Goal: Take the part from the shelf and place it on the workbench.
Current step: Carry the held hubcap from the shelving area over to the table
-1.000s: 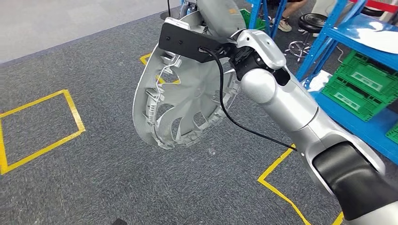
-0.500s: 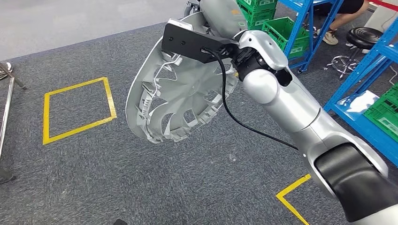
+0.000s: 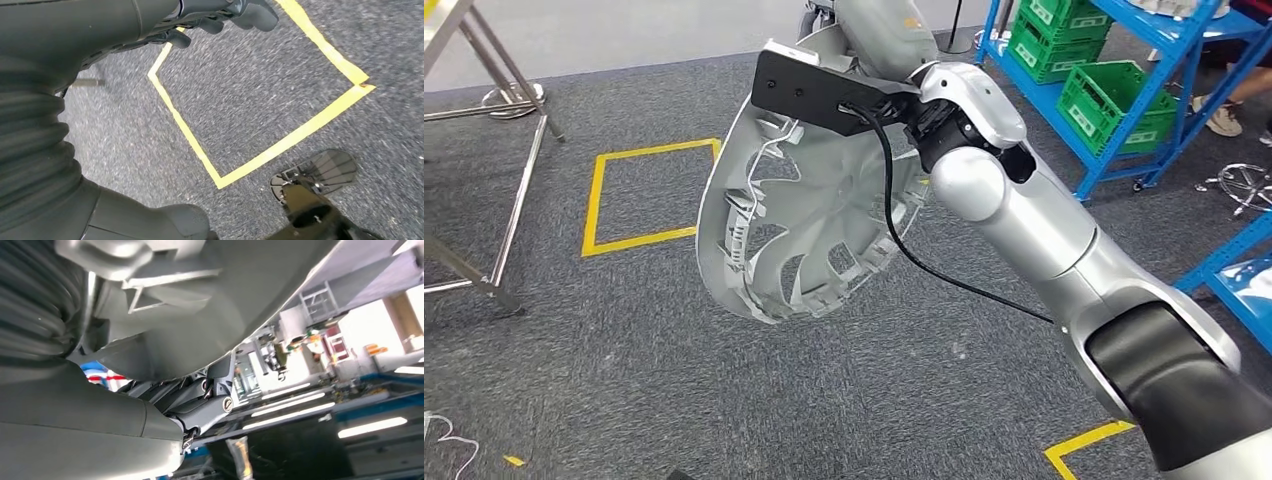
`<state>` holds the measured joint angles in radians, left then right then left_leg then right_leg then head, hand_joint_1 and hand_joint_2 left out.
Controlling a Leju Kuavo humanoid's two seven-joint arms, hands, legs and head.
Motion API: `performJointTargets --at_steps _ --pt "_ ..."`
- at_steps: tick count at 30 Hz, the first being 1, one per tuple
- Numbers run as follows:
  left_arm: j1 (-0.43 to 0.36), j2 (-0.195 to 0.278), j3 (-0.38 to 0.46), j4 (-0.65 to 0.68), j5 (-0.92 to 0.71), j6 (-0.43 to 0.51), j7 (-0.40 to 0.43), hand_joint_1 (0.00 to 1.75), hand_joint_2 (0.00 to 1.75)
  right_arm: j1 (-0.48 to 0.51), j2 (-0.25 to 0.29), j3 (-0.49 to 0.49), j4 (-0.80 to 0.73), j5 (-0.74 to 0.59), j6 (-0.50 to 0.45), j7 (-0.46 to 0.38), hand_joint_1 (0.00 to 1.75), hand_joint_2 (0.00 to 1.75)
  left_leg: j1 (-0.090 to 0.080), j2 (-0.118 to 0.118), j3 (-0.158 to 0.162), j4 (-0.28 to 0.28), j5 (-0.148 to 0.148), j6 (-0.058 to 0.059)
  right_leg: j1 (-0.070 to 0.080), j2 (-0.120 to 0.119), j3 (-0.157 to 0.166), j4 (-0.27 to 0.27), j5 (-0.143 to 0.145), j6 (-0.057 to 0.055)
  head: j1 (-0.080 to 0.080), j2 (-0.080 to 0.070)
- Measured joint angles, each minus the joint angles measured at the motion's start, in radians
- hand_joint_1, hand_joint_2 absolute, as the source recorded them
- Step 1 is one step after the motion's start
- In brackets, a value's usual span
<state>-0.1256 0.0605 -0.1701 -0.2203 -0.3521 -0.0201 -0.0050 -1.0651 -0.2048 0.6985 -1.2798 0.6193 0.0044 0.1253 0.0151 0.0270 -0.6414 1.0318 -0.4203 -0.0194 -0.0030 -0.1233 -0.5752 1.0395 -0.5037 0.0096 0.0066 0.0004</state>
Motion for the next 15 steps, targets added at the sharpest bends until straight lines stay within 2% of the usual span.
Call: performJointTargets --at_steps 1,3,4,5,6,7,8,10,11,12,14,15 --pt "0.001 0.0 0.0 0.0 0.002 0.004 0.0 0.0 1.75 0.0 0.001 0.001 0.0 0.0 0.0 0.0 1.75 1.75 0.002 -0.013 0.0 -0.001 0.002 0.006 -0.003 0.028 -0.01 0.027 -0.019 0.005 0.001 0.0" --pt "-0.001 -0.001 0.001 0.0 0.006 0.019 0.002 0.0 1.75 0.0 0.0 0.001 0.001 0.0 0.0 -0.001 1.75 1.75 0.004 -0.037 -0.001 -0.002 0.003 0.014 -0.007 0.097 -0.063 0.142 -0.078 0.009 0.003 0.0" --pt "-0.002 -0.002 0.002 0.0 0.008 0.025 0.004 0.0 1.75 0.002 -0.001 0.001 0.002 0.0 0.0 0.0 1.75 1.75 0.003 -0.051 -0.001 -0.002 0.003 0.017 -0.006 0.114 -0.099 0.214 -0.106 0.008 0.004 0.0" --pt "-0.002 -0.003 0.002 0.0 0.009 0.029 0.005 0.0 1.75 0.004 -0.002 0.001 0.003 0.0 0.0 0.0 1.75 1.75 0.002 -0.066 -0.001 -0.002 0.003 0.018 -0.005 0.12 -0.129 0.268 -0.122 0.007 0.004 0.0" --pt "-0.001 -0.004 0.002 0.0 0.008 0.029 0.005 0.0 1.75 0.005 -0.002 0.002 0.004 0.0 0.001 0.0 1.75 1.75 0.001 -0.082 -0.001 -0.001 0.004 0.019 -0.004 0.123 -0.145 0.291 -0.119 0.004 0.004 0.0" --pt "0.0 -0.005 0.002 0.0 0.007 0.028 0.005 0.0 1.75 0.006 -0.003 0.002 0.005 0.0 0.001 0.0 1.75 1.75 0.0 -0.098 -0.001 -0.001 0.004 0.018 -0.003 0.126 -0.142 0.272 -0.097 -0.001 0.004 0.0" --pt "0.0 -0.005 0.002 0.0 0.006 0.026 0.005 0.0 1.75 0.005 -0.003 0.002 0.005 0.0 0.001 0.0 1.75 1.75 0.0 -0.114 -0.001 0.0 0.005 0.017 -0.002 0.134 -0.12 0.217 -0.06 -0.007 0.005 0.0" --pt "-0.001 -0.007 0.002 0.0 0.003 0.022 0.004 0.0 1.75 0.0 -0.003 0.002 0.005 0.001 0.001 0.0 1.75 1.75 0.001 -0.143 -0.003 0.002 0.007 0.012 -0.001 0.18 -0.06 0.074 0.009 -0.018 0.005 0.0" --pt "-0.002 -0.008 0.002 0.0 0.002 0.021 0.003 0.0 1.75 -0.002 -0.002 0.002 0.005 0.001 0.001 0.0 1.75 1.75 0.002 -0.156 -0.006 0.002 0.009 0.008 -0.001 0.196 -0.04 0.027 0.026 -0.02 0.006 0.0" --pt "-0.002 -0.008 0.002 0.0 0.002 0.02 0.003 0.0 1.75 -0.004 -0.002 0.002 0.005 0.001 0.001 0.0 1.75 1.75 0.004 -0.168 -0.01 0.001 0.012 0.001 0.001 0.205 -0.031 0.005 0.03 -0.022 0.006 0.0" --pt "0.001 -0.004 0.002 0.0 0.002 0.018 0.002 0.0 1.75 -0.006 0.0 0.002 0.005 0.001 0.001 0.0 1.75 1.75 0.007 -0.189 -0.017 -0.004 0.018 -0.013 0.002 0.182 -0.026 -0.004 0.033 -0.027 0.008 0.0" --pt "0.004 -0.003 0.002 0.0 0.002 0.017 0.002 0.0 1.75 -0.006 0.003 0.002 0.005 0.001 0.001 0.0 1.75 1.75 0.005 -0.175 -0.021 -0.002 0.017 -0.017 0.001 0.169 -0.022 -0.01 0.036 -0.032 0.007 0.0"
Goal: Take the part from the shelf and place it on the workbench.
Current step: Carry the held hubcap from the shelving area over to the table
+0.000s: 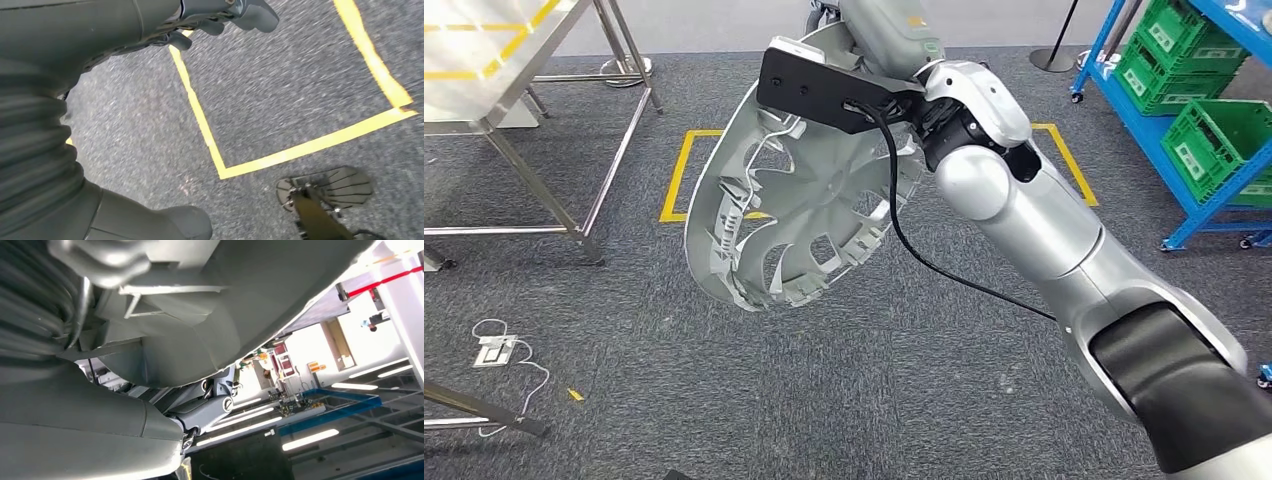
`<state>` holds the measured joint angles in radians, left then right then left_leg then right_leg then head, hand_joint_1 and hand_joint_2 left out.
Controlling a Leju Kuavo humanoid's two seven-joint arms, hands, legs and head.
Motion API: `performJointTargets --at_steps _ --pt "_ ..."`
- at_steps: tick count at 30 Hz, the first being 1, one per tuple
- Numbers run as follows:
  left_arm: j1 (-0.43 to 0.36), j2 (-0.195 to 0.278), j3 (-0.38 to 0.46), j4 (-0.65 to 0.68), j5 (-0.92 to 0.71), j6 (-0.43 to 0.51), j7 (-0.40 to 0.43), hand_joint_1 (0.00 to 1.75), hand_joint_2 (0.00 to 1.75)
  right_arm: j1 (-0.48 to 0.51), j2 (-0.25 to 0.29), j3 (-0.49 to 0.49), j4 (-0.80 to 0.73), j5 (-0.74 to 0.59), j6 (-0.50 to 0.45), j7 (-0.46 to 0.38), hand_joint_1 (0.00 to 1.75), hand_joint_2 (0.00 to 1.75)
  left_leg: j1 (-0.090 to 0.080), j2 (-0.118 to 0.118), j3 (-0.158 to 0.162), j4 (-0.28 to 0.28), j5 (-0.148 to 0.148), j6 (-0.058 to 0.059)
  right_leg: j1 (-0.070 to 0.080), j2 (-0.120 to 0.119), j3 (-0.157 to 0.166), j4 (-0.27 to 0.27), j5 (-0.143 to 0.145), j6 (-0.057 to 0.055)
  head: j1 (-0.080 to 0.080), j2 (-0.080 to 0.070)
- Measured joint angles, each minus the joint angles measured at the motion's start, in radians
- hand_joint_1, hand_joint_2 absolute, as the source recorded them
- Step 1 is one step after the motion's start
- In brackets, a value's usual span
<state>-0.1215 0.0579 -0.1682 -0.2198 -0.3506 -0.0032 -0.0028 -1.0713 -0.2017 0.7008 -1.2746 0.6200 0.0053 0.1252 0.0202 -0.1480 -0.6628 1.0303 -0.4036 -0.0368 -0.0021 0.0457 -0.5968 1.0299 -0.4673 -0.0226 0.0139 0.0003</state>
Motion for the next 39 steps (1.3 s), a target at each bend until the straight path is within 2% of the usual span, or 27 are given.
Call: performJointTargets --at_steps 2,3,5,6,7,8,9,11,12,14,15,17,19,20,21,22,24,26,28,29,30,32,34,36,37,38,39 --pt "0.001 0.002 0.0 0.0 0.0 -0.003 -0.001 0.0 1.75 -0.004 0.006 0.0 0.0 0.002 0.0 0.0 1.75 1.75 -0.006 0.068 -0.028 0.052 -0.031 -0.005 -0.003 -0.029 0.008 -0.012 0.006 -0.012 -0.004 0.0" --pt "-0.001 0.002 0.0 0.0 0.0 -0.005 -0.002 0.0 1.75 -0.007 0.008 0.0 0.0 0.004 0.001 0.0 1.75 1.75 -0.007 0.107 -0.054 0.108 -0.06 -0.008 -0.001 -0.043 0.01 -0.014 0.006 -0.016 -0.006 0.0" --pt "-0.004 0.0 0.0 0.0 -0.002 -0.008 -0.006 0.0 1.75 -0.008 0.008 0.001 0.0 0.007 0.001 0.001 1.75 1.75 -0.003 0.135 -0.113 0.232 -0.11 -0.014 0.003 -0.073 0.012 -0.014 0.004 -0.02 -0.006 0.0" --pt "-0.004 0.0 0.0 0.0 -0.003 -0.009 -0.008 0.0 1.75 -0.008 0.008 0.001 0.0 0.007 0.002 0.002 1.75 1.75 -0.002 0.139 -0.126 0.262 -0.116 -0.016 0.004 -0.088 0.012 -0.013 0.002 -0.02 -0.006 0.0" --pt "-0.004 0.0 0.0 0.0 -0.004 -0.01 -0.008 0.0 1.75 -0.007 0.008 0.002 0.0 0.008 0.002 0.002 1.75 1.75 -0.001 0.143 -0.119 0.254 -0.103 -0.018 0.004 -0.102 0.012 -0.012 0.0 -0.019 -0.006 0.0" --pt "-0.003 0.0 0.0 0.0 -0.005 -0.011 -0.008 0.0 1.75 -0.008 0.008 0.002 0.0 0.009 0.002 0.003 1.75 1.75 0.0 0.15 -0.092 0.207 -0.076 -0.019 0.004 -0.115 0.013 -0.01 -0.003 -0.017 -0.006 0.0" --pt "-0.004 0.001 0.0 0.0 -0.006 -0.012 -0.009 0.0 1.75 -0.009 0.008 0.002 0.0 0.009 0.002 0.003 1.75 1.75 -0.001 0.172 -0.055 0.136 -0.05 -0.02 0.004 -0.128 0.014 -0.006 -0.007 -0.013 -0.006 0.0" --pt "-0.007 0.0 0.0 -0.001 -0.008 -0.013 -0.009 0.0 1.75 -0.012 0.008 0.001 -0.001 0.011 0.001 0.003 1.75 1.75 -0.006 0.209 0.004 0.032 -0.018 -0.009 0.009 -0.149 0.014 0.003 -0.017 -0.003 -0.005 0.0" --pt "-0.008 0.0 0.0 -0.002 -0.009 -0.013 -0.01 0.0 1.75 -0.013 0.009 0.001 -0.002 0.013 0.001 0.003 1.75 1.75 -0.01 0.217 0.013 0.012 -0.016 0.0 0.013 -0.158 0.014 0.006 -0.02 0.002 -0.002 0.0" --pt "-0.009 0.0 0.0 -0.001 -0.009 -0.013 -0.009 0.0 1.75 -0.013 0.011 0.001 -0.004 0.014 0.001 0.004 1.75 1.75 -0.014 0.193 0.012 0.01 -0.014 0.018 0.014 -0.176 0.018 0.004 -0.022 0.012 0.001 0.0" --pt "-0.008 0.001 0.0 -0.001 -0.009 -0.014 -0.009 0.0 1.75 -0.013 0.013 0.001 -0.005 0.015 0.001 0.004 1.75 1.75 -0.013 0.182 0.012 0.008 -0.012 0.025 0.011 -0.17 0.019 0.007 -0.027 0.019 0.002 0.0" --pt "-0.009 0.002 0.0 -0.001 -0.009 -0.014 -0.009 0.0 1.75 -0.014 0.013 0.0 -0.007 0.016 0.001 0.004 1.75 1.75 -0.009 0.16 0.014 0.004 -0.008 0.038 0.003 -0.117 -0.001 0.061 -0.064 0.03 0.004 0.0" --pt "-0.013 0.003 0.0 -0.001 -0.009 -0.014 -0.009 0.0 1.75 -0.012 0.011 0.0 -0.009 0.016 0.001 0.004 1.75 1.75 -0.007 0.136 0.013 0.003 -0.006 0.046 -0.001 -0.06 -0.062 0.189 -0.125 0.036 0.007 0.0" --pt "-0.015 0.004 0.0 -0.001 -0.009 -0.014 -0.009 0.0 1.75 -0.009 0.009 0.0 -0.009 0.016 0.001 0.004 1.75 1.75 -0.007 0.122 0.012 0.003 -0.005 0.047 -0.002 -0.051 -0.095 0.254 -0.148 0.036 0.008 0.0" --pt "-0.016 0.004 0.0 -0.001 -0.009 -0.015 -0.009 0.0 1.75 -0.006 0.008 0.0 -0.009 0.016 0.001 0.005 1.75 1.75 -0.008 0.106 0.011 0.003 -0.004 0.047 -0.002 -0.048 -0.117 0.292 -0.154 0.036 0.008 0.0" --pt "-0.015 0.004 0.0 -0.001 -0.009 -0.015 -0.009 0.0 1.75 -0.004 0.007 0.0 -0.009 0.016 0.001 0.006 1.75 1.75 -0.008 0.09 0.01 0.004 -0.003 0.047 -0.002 -0.046 -0.122 0.294 -0.142 0.033 0.008 0.0" --pt "-0.014 0.004 0.0 0.0 -0.009 -0.015 -0.008 0.0 1.75 -0.006 0.007 0.0 -0.009 0.016 0.001 0.006 1.75 1.75 -0.008 0.059 0.01 0.004 0.0 0.043 -0.002 -0.027 -0.075 0.187 -0.073 0.024 0.008 0.0" --pt "-0.015 0.002 0.0 0.0 -0.009 -0.015 -0.009 0.0 1.75 -0.011 0.007 0.0 -0.011 0.015 0.001 0.006 1.75 1.75 -0.008 0.032 0.006 0.005 0.005 0.035 -0.002 0.017 -0.016 0.056 -0.022 0.015 0.008 0.0" --pt "-0.015 0.002 0.0 0.0 -0.009 -0.015 -0.009 0.0 1.75 -0.014 0.007 0.0 -0.014 0.015 0.001 0.006 1.75 1.75 -0.004 0.008 -0.001 0.003 0.012 0.022 0.002 0.031 0.002 0.01 -0.013 0.012 0.01 0.0" --pt "-0.013 0.003 0.0 0.0 -0.009 -0.015 -0.009 0.0 1.75 -0.015 0.007 0.0 -0.015 0.015 0.002 0.006 1.75 1.75 -0.002 -0.005 -0.005 -0.001 0.017 0.014 0.003 0.017 0.004 0.006 -0.009 0.011 0.012 0.0" --pt "-0.009 0.004 0.0 0.001 -0.009 -0.015 -0.009 0.0 1.75 -0.015 0.009 0.0 -0.016 0.015 0.002 0.007 1.75 1.75 -0.002 -0.003 -0.009 -0.002 0.019 0.009 0.002 0.003 0.007 0.001 -0.005 0.006 0.012 0.0" --pt "-0.004 0.004 0.0 0.001 -0.009 -0.016 -0.009 0.0 1.75 -0.018 0.012 0.0 -0.021 0.015 0.004 0.01 1.75 1.75 -0.007 0.05 -0.027 0.028 -0.003 0.003 -0.001 -0.025 0.015 -0.012 0.004 -0.006 0.009 0.0" --pt "-0.005 0.004 0.0 0.001 -0.009 -0.016 -0.01 0.0 1.75 -0.021 0.015 0.0 -0.025 0.016 0.007 0.014 1.75 1.75 -0.008 0.119 -0.074 0.135 -0.064 -0.001 -0.001 -0.054 0.017 -0.017 0.007 -0.015 0.006 0.0" --pt "-0.005 0.004 0.0 0.001 -0.009 -0.016 -0.01 0.0 1.75 -0.019 0.015 0.001 -0.025 0.016 0.01 0.016 1.75 1.75 -0.004 0.136 -0.122 0.249 -0.111 -0.008 0.001 -0.084 0.015 -0.017 0.006 -0.017 0.005 0.0" --pt "-0.004 0.004 0.0 0.001 -0.009 -0.016 -0.01 0.0 1.75 -0.018 0.015 0.001 -0.025 0.015 0.012 0.017 1.75 1.75 -0.002 0.139 -0.126 0.266 -0.112 -0.012 0.001 -0.098 0.015 -0.016 0.005 -0.016 0.005 0.0" --pt "-0.002 0.004 0.0 0.001 -0.009 -0.016 -0.01 0.0 1.75 -0.016 0.015 0.001 -0.025 0.015 0.013 0.017 1.75 1.75 0.001 0.144 -0.109 0.243 -0.095 -0.016 0.0 -0.112 0.015 -0.015 0.003 -0.014 0.005 0.0" --pt "-0.001 0.005 0.0 0.001 -0.009 -0.016 -0.01 0.0 1.75 -0.016 0.015 0.001 -0.026 0.015 0.014 0.018 1.75 1.75 0.003 0.156 -0.074 0.185 -0.067 -0.019 -0.001 -0.126 0.015 -0.012 0.001 -0.011 0.005 0.0"
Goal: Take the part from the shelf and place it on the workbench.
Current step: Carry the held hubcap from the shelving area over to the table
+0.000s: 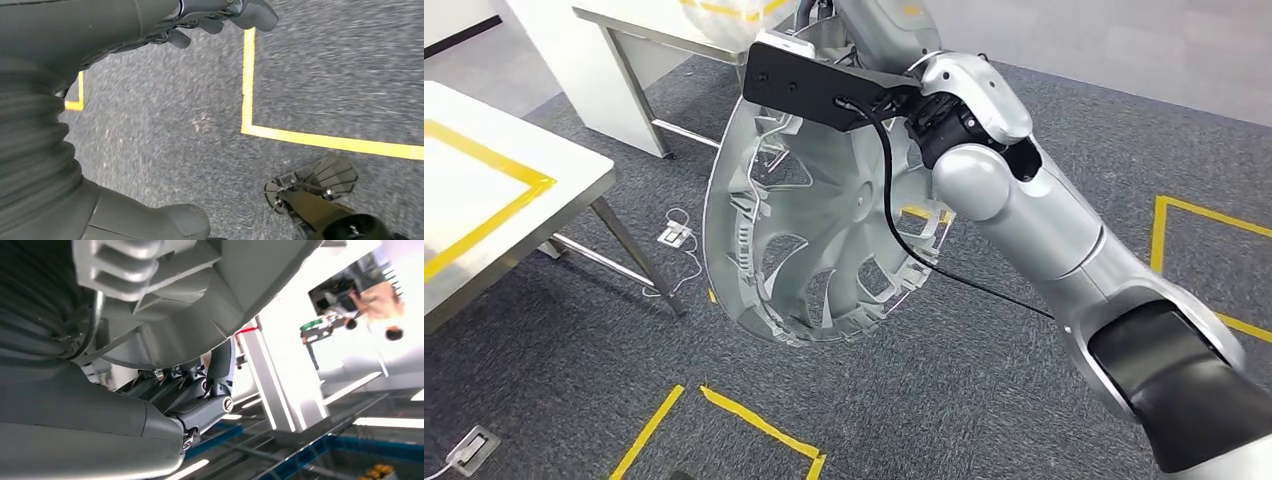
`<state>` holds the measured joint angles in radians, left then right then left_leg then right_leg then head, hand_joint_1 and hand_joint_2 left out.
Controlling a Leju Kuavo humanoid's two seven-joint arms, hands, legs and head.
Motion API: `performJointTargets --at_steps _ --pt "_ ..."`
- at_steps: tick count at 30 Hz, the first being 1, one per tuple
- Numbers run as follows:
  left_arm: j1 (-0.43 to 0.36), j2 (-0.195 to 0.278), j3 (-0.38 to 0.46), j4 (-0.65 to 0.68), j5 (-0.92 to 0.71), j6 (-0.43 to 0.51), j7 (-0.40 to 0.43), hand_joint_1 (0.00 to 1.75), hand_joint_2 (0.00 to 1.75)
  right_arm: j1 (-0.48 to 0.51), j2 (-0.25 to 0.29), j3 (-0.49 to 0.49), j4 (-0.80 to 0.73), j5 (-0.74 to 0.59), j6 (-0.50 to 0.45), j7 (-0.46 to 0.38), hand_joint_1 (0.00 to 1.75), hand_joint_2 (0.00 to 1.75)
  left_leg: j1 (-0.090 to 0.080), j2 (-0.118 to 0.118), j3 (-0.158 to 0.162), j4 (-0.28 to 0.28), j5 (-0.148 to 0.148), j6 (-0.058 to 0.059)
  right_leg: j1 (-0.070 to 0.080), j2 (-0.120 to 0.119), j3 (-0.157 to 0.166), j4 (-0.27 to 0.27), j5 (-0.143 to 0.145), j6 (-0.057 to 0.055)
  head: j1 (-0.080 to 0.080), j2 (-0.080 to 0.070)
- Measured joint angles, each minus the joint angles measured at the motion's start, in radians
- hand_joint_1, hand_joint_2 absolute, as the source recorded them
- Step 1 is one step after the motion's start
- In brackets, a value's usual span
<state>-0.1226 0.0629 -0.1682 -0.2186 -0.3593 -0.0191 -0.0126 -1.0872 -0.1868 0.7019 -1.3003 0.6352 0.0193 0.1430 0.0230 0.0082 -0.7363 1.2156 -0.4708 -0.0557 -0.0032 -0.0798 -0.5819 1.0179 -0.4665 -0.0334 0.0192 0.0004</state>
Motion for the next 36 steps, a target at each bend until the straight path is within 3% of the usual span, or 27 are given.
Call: performJointTargets --at_steps 1,3,4,6,8,10,11,13,14,15,17,19,21,22,24,25,26,28,29,31,33,34,36 --pt "0.0 -0.001 0.0 0.0 0.0 0.0 0.0 0.0 1.75 0.0 0.0 0.0 -0.001 0.0 0.0 0.0 1.75 1.75 -0.001 0.027 0.039 -0.067 0.02 -0.001 0.001 -0.012 -0.001 0.005 -0.004 0.006 -0.001 0.0" --pt "-0.002 -0.002 0.0 0.0 0.0 0.0 -0.001 0.0 1.75 -0.001 -0.001 -0.001 -0.005 0.0 0.0 0.0 1.75 1.75 -0.004 0.063 0.089 -0.157 0.043 0.011 0.007 -0.033 -0.002 0.017 -0.014 0.017 0.002 0.0" --pt "-0.002 -0.003 0.0 0.0 0.0 0.0 -0.001 0.0 1.75 -0.001 -0.001 -0.001 -0.008 0.0 0.0 0.0 1.75 1.75 -0.006 0.067 0.094 -0.167 0.041 0.02 0.011 -0.042 -0.002 0.019 -0.017 0.022 0.004 0.0" --pt "0.0 -0.002 0.0 0.0 0.0 0.0 -0.001 0.0 1.75 0.0 -0.001 -0.002 -0.012 0.0 0.001 0.0 1.75 1.75 -0.006 0.04 0.09 -0.166 0.045 0.036 0.011 -0.06 0.001 0.019 -0.021 0.031 0.009 0.0" --pt "0.002 -0.001 0.0 0.0 0.002 0.001 -0.002 0.0 1.75 0.001 0.0 -0.002 -0.016 0.001 0.001 0.0 1.75 1.75 -0.003 0.015 0.09 -0.169 0.049 0.047 0.004 -0.027 -0.008 0.047 -0.045 0.043 0.011 0.0" --pt "0.001 0.0 0.0 0.0 0.003 0.002 -0.003 0.0 1.75 0.002 -0.002 -0.002 -0.02 0.001 0.001 0.001 1.75 1.75 0.0 -0.009 0.087 -0.17 0.052 0.055 -0.002 0.04 -0.055 0.151 -0.099 0.05 0.013 0.0" --pt "-0.001 0.0 0.0 0.0 0.003 0.002 -0.003 0.0 1.75 0.005 -0.004 -0.002 -0.021 0.001 0.001 0.001 1.75 1.75 0.0 -0.023 0.086 -0.17 0.053 0.058 -0.003 0.06 -0.089 0.219 -0.127 0.051 0.014 0.0" --pt "-0.001 0.0 0.001 0.0 0.004 0.003 -0.003 0.0 1.75 0.014 -0.008 -0.002 -0.022 0.001 0.001 0.003 1.75 1.75 -0.001 -0.053 0.084 -0.17 0.055 0.06 -0.003 0.074 -0.134 0.301 -0.143 0.05 0.015 0.0" --pt "0.0 0.0 0.001 0.0 0.004 0.003 -0.003 0.0 1.75 0.018 -0.009 -0.002 -0.022 0.001 0.002 0.004 1.75 1.75 -0.002 -0.069 0.084 -0.17 0.057 0.06 -0.003 0.077 -0.131 0.287 -0.124 0.047 0.016 0.0" --pt "0.002 0.0 0.001 0.0 0.005 0.003 -0.003 0.0 1.75 0.02 -0.009 -0.003 -0.022 0.001 0.002 0.004 1.75 1.75 -0.001 -0.085 0.084 -0.169 0.058 0.058 -0.003 0.084 -0.109 0.238 -0.091 0.043 0.016 0.0" --pt "0.003 0.0 0.001 0.0 0.006 0.003 -0.003 0.0 1.75 0.019 -0.009 -0.004 -0.024 0.002 0.002 0.003 1.75 1.75 0.0 -0.114 0.08 -0.168 0.063 0.05 -0.005 0.129 -0.048 0.102 -0.031 0.035 0.016 0.0" --pt "0.002 0.0 0.001 0.0 0.006 0.003 -0.004 0.0 1.75 0.018 -0.009 -0.005 -0.027 0.002 0.003 0.004 1.75 1.75 0.002 -0.139 0.073 -0.171 0.07 0.037 -0.004 0.158 -0.019 0.034 -0.014 0.032 0.016 0.0" --pt "0.005 0.001 0.002 0.0 0.006 0.003 -0.004 0.0 1.75 0.018 -0.008 -0.006 -0.028 0.002 0.004 0.004 1.75 1.75 0.004 -0.163 0.066 -0.18 0.079 0.021 -0.002 0.137 -0.017 0.027 -0.011 0.026 0.017 0.0" --pt "0.009 0.002 0.002 0.001 0.006 0.003 -0.004 0.0 1.75 0.017 -0.007 -0.006 -0.029 0.002 0.005 0.004 1.75 1.75 0.003 -0.154 0.062 -0.18 0.078 0.016 -0.003 0.124 -0.014 0.022 -0.006 0.019 0.016 0.0" --pt "0.013 0.003 0.002 0.001 0.006 0.003 -0.004 0.0 1.75 0.013 -0.003 -0.006 -0.03 0.002 0.008 0.004 1.75 1.75 -0.002 -0.098 0.037 -0.132 0.046 0.011 -0.006 0.096 -0.008 0.01 0.003 0.005 0.01 0.0" --pt "0.012 0.002 0.002 0.001 0.006 0.003 -0.004 0.0 1.75 0.011 -0.002 -0.006 -0.03 0.003 0.009 0.004 1.75 1.75 -0.004 -0.059 0.015 -0.079 0.015 0.011 -0.004 0.082 -0.007 0.008 0.004 0.001 0.008 0.0" --pt "0.01 0.002 0.002 0.001 0.006 0.003 -0.004 0.0 1.75 0.01 -0.002 -0.006 -0.03 0.004 0.01 0.003 1.75 1.75 -0.005 -0.036 -0.012 -0.014 -0.019 0.009 -0.003 0.069 -0.008 0.008 0.004 -0.001 0.005 0.0" --pt "0.009 0.002 0.002 0.001 0.006 0.003 -0.004 0.0 1.75 0.012 -0.002 -0.006 -0.03 0.004 0.012 0.004 1.75 1.75 -0.004 -0.019 -0.047 0.08 -0.053 0.005 0.001 0.039 -0.008 0.009 0.002 -0.003 0.005 0.0" --pt "0.01 0.002 0.002 0.002 0.006 0.003 -0.004 0.0 1.75 0.012 -0.002 -0.006 -0.03 0.004 0.012 0.004 1.75 1.75 -0.004 -0.015 -0.039 0.078 -0.045 0.004 0.001 0.025 -0.008 0.011 0.001 -0.004 0.005 0.0" --pt "0.012 0.003 0.002 0.002 0.006 0.003 -0.004 0.0 1.75 0.011 -0.002 -0.006 -0.03 0.003 0.013 0.004 1.75 1.75 -0.005 0.01 0.028 -0.03 0.006 0.005 0.003 -0.001 -0.007 0.016 -0.004 0.0 0.005 0.0" --pt "0.009 0.004 0.002 0.001 0.006 0.003 -0.004 0.0 1.75 0.006 -0.002 -0.006 -0.03 0.003 0.013 0.003 1.75 1.75 -0.012 0.05 0.09 -0.139 0.035 0.018 0.008 -0.022 -0.008 0.022 -0.011 0.008 0.005 0.0" --pt "0.008 0.004 0.003 0.001 0.006 0.003 -0.004 0.0 1.75 0.004 -0.002 -0.006 -0.03 0.003 0.013 0.003 1.75 1.75 -0.015 0.06 0.101 -0.163 0.038 0.026 0.012 -0.032 -0.007 0.024 -0.013 0.012 0.005 0.0" --pt "0.009 0.004 0.003 0.001 0.006 0.003 -0.004 0.0 1.75 0.002 -0.001 -0.006 -0.03 0.002 0.014 0.003 1.75 1.75 -0.017 0.041 0.099 -0.169 0.04 0.041 0.015 -0.053 -0.004 0.023 -0.016 0.02 0.006 0.0"
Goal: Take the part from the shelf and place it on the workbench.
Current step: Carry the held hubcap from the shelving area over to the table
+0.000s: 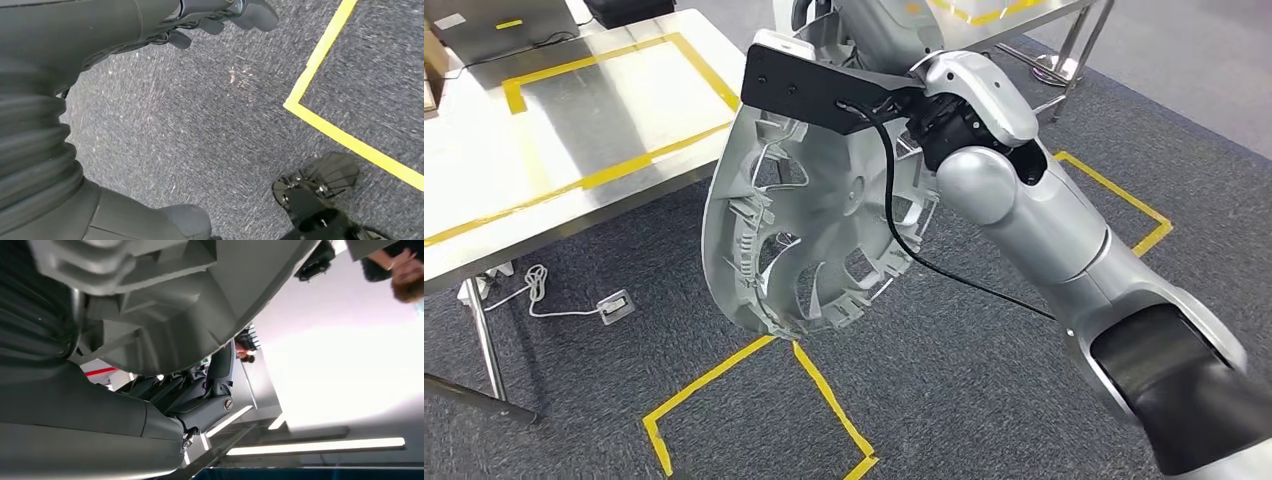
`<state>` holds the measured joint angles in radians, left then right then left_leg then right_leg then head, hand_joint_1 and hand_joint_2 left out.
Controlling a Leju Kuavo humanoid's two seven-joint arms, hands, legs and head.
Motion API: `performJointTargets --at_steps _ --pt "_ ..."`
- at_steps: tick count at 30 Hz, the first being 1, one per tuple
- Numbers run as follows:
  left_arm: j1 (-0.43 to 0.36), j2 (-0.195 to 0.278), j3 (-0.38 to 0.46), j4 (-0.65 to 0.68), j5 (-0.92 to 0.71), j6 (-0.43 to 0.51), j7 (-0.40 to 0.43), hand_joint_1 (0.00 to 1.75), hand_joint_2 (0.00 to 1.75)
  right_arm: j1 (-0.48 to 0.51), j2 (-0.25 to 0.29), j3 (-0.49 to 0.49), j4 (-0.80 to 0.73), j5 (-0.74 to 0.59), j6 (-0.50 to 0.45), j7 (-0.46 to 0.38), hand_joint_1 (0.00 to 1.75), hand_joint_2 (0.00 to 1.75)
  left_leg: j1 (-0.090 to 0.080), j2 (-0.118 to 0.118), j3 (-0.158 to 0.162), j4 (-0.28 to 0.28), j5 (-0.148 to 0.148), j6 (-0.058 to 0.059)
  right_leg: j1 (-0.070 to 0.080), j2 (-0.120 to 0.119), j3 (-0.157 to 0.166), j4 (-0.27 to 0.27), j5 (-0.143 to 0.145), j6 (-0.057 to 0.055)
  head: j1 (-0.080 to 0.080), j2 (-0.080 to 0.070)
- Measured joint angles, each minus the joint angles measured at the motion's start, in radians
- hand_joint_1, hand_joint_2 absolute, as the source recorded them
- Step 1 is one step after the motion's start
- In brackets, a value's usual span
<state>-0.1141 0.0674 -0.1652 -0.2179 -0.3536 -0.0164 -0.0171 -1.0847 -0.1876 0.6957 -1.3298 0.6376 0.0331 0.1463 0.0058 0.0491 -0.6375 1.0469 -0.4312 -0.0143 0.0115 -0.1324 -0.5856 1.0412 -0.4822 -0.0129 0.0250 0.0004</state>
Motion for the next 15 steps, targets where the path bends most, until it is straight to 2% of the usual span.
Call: performJointTargets --at_steps 1,2,3,4,5,6,7,8,9,10,12,13,14,15 --pt "0.001 0.0 0.0 0.0 0.0 0.0 0.0 0.0 1.75 -0.001 0.0 0.0 0.0 0.0 0.0 0.0 1.75 1.75 0.002 -0.012 0.0 -0.002 0.002 0.005 -0.002 0.002 0.001 0.002 -0.004 0.006 0.0 0.0" --pt "0.002 0.0 0.001 0.0 0.0 0.0 0.0 0.0 1.75 -0.002 0.001 0.0 0.0 0.0 0.0 0.0 1.75 1.75 0.004 -0.024 0.0 -0.004 0.005 0.011 -0.005 0.023 -0.003 0.014 -0.015 0.013 0.001 0.0" --pt "0.001 -0.001 0.002 0.0 0.0 0.0 0.0 0.0 1.75 -0.003 0.0 0.0 0.0 -0.001 0.0 0.0 1.75 1.75 0.008 -0.035 -0.001 -0.006 0.008 0.016 -0.009 0.053 -0.015 0.045 -0.035 0.019 0.001 0.0" --pt "0.0 -0.001 0.002 0.0 -0.001 0.0 0.0 0.0 1.75 -0.003 0.0 0.0 0.0 -0.001 0.0 0.0 1.75 1.75 0.011 -0.045 -0.002 -0.007 0.01 0.019 -0.012 0.089 -0.038 0.095 -0.063 0.024 0.002 0.0" --pt "-0.002 -0.001 0.003 0.0 -0.002 0.0 0.0 0.0 1.75 -0.002 -0.002 0.0 0.0 -0.002 0.001 0.0 1.75 1.75 0.012 -0.058 -0.004 -0.007 0.012 0.022 -0.014 0.114 -0.069 0.162 -0.096 0.027 0.003 0.0" --pt "-0.004 -0.001 0.004 0.0 -0.002 0.0 0.0 0.0 1.75 0.0 -0.003 0.0 0.001 -0.002 0.001 0.0 1.75 1.75 0.012 -0.072 -0.006 -0.007 0.013 0.023 -0.015 0.123 -0.101 0.227 -0.121 0.029 0.003 0.0" --pt "-0.005 -0.001 0.004 0.0 -0.004 0.0 0.001 0.0 1.75 0.003 -0.005 0.0 0.001 -0.003 0.001 0.0 1.75 1.75 0.012 -0.086 -0.008 -0.007 0.014 0.023 -0.016 0.127 -0.124 0.271 -0.132 0.029 0.003 0.0" --pt "-0.005 -0.001 0.004 0.0 -0.004 0.0 0.001 0.0 1.75 0.005 -0.006 0.0 0.002 -0.003 0.001 0.0 1.75 1.75 0.012 -0.102 -0.01 -0.006 0.016 0.023 -0.017 0.128 -0.13 0.279 -0.123 0.028 0.003 0.0" --pt "-0.005 -0.001 0.004 0.0 -0.004 0.0 0.001 0.0 1.75 0.005 -0.007 0.0 0.002 -0.003 0.001 0.0 1.75 1.75 0.013 -0.118 -0.011 -0.005 0.017 0.021 -0.018 0.132 -0.115 0.245 -0.095 0.026 0.003 0.0" --pt "-0.004 -0.001 0.004 0.0 -0.005 0.0 0.002 0.0 1.75 0.004 -0.007 0.0 0.003 -0.003 0.002 0.0 1.75 1.75 0.014 -0.133 -0.011 -0.004 0.019 0.018 -0.02 0.143 -0.085 0.18 -0.057 0.024 0.003 0.0" --pt "-0.006 -0.002 0.004 0.0 -0.005 0.0 0.002 0.0 1.75 -0.001 -0.008 0.0 0.003 -0.003 0.002 0.0 1.75 1.75 0.015 -0.16 -0.017 -0.002 0.024 0.008 -0.024 0.191 -0.026 0.052 -0.009 0.021 0.003 0.0" --pt "-0.007 -0.002 0.004 0.0 -0.005 0.0 0.002 0.0 1.75 -0.002 -0.008 0.0 0.003 -0.003 0.002 0.0 1.75 1.75 0.017 -0.172 -0.021 -0.003 0.027 0.001 -0.024 0.208 -0.011 0.017 0.0 0.02 0.003 0.0" --pt "-0.008 -0.001 0.004 0.0 -0.005 0.0 0.002 0.0 1.75 -0.002 -0.009 0.0 0.003 -0.004 0.002 0.0 1.75 1.75 0.018 -0.184 -0.026 -0.006 0.032 -0.008 -0.022 0.215 -0.007 0.006 -0.002 0.019 0.004 0.0" --pt "-0.006 -0.001 0.004 0.0 -0.005 0.0 0.002 0.0 1.75 -0.003 -0.009 0.0 0.003 -0.004 0.003 0.0 1.75 1.75 0.021 -0.197 -0.029 -0.011 0.038 -0.017 -0.02 0.203 -0.006 0.003 0.001 0.015 0.004 0.0"
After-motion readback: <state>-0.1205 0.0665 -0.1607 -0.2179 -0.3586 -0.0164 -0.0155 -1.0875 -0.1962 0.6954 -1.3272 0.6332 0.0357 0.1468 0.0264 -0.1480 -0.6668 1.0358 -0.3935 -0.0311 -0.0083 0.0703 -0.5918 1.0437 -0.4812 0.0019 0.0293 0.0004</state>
